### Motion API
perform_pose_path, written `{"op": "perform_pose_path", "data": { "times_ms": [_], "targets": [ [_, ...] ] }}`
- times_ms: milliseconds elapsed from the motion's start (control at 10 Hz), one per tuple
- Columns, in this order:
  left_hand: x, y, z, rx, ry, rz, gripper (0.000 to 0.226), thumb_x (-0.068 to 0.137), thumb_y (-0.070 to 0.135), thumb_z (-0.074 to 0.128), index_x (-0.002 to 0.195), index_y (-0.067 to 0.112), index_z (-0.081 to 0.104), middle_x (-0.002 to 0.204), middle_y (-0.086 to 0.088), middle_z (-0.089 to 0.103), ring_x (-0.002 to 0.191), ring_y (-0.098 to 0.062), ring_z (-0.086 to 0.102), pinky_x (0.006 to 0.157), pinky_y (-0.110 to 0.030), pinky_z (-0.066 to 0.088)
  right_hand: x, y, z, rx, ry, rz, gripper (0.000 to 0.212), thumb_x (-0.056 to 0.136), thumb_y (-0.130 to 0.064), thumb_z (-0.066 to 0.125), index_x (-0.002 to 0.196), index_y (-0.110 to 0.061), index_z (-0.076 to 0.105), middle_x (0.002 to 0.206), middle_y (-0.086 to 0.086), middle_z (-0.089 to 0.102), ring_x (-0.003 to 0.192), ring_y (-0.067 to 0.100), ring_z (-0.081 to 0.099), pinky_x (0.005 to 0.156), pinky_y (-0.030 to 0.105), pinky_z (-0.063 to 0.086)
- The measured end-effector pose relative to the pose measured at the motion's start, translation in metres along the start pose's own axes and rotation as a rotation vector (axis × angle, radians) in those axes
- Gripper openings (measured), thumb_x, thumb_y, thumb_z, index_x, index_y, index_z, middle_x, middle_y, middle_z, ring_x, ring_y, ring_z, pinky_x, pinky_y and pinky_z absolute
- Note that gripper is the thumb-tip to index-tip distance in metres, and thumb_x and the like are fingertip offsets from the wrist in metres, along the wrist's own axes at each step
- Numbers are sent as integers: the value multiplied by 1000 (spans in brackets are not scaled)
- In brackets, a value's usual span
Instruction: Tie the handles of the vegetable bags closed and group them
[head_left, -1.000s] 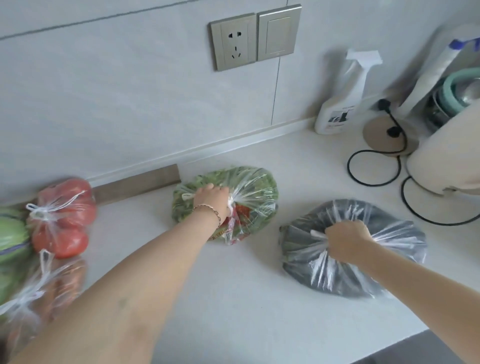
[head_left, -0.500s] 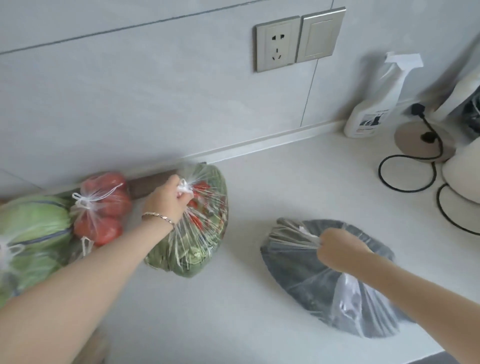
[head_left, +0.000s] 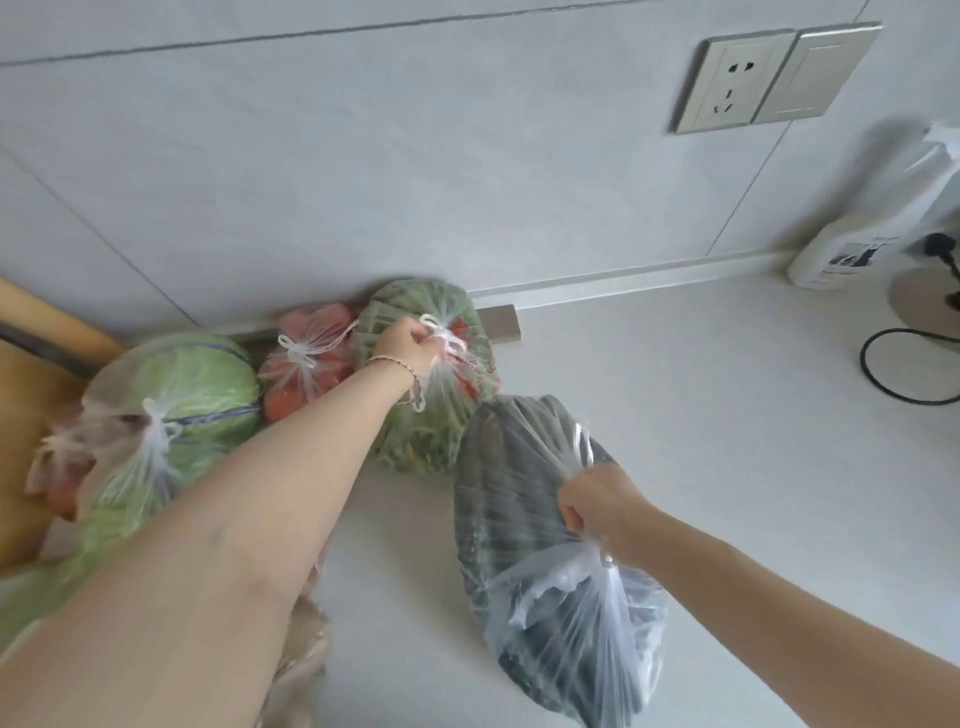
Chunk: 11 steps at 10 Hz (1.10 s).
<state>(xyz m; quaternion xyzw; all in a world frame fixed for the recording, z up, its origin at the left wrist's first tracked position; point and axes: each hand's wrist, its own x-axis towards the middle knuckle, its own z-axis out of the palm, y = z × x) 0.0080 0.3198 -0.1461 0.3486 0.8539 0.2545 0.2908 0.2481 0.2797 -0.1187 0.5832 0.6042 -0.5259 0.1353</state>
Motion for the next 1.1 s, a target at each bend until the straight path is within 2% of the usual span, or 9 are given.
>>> {"op": "perform_pose_path", "data": {
  "times_ms": [100,200,300,500,700,800,900,1000,1100],
  "targets": [
    [-13,-12,-17,-76,4,45,21,84,19,59,101,8,59,101,-6,62,95,-23,59,83,-23,42,-7,-13,24,97,60,40,39,84,8,36,54,-17,34,57,0,32,47,6,29,36,13,35],
    [-42,-49,-41,-88,39,54,23,84,11,57,105,4,59,106,-11,63,99,-25,59,83,-25,41,-20,-22,51,117,105,80,32,56,15,32,46,-14,26,49,-1,24,42,12,21,37,20,18],
    [-75,-95,-61,-79,76,65,20,83,3,53,100,5,62,105,-11,65,101,-23,59,90,-24,40,-31,-33,81,195,92,81,31,57,14,34,44,-12,24,48,0,23,43,13,19,44,17,15],
    [-128,-148,-78,-128,64,56,13,84,2,53,91,7,63,92,-9,63,85,-20,57,78,-23,41,-26,-43,135,236,62,112,26,56,11,39,43,-10,30,50,1,25,46,14,21,44,19,16],
    [-151,-168,-89,-106,23,96,12,87,8,54,82,19,57,91,0,62,83,-11,54,77,-19,38,-14,-57,152,156,65,62,24,63,13,39,52,-8,33,58,4,29,47,12,25,42,21,19],
    [-158,-166,-85,-100,36,98,13,86,9,55,79,20,59,94,-3,65,84,-13,56,82,-23,42,-14,-56,152,28,61,19,23,77,9,43,60,-6,40,62,2,36,50,10,32,40,17,28],
    [-165,-160,-80,-66,44,87,14,87,13,53,79,23,58,88,2,60,87,-12,53,85,-24,41,-14,-54,154,-204,90,-96,27,92,-9,42,66,-5,48,61,-3,36,59,12,41,53,14,39],
    [-177,-146,-72,-29,41,80,13,88,13,51,82,21,60,94,1,62,87,-11,52,82,-22,39,-26,-53,148,-326,38,-155,18,91,-8,45,84,1,58,67,2,52,62,15,50,59,20,45],
    [-186,-122,-64,29,-2,79,18,90,14,45,94,16,62,100,2,61,86,-12,51,78,-22,37,-37,-51,125,-91,-8,-135,14,87,-6,47,97,1,54,76,8,55,59,15,53,51,18,48]
  ]
}}
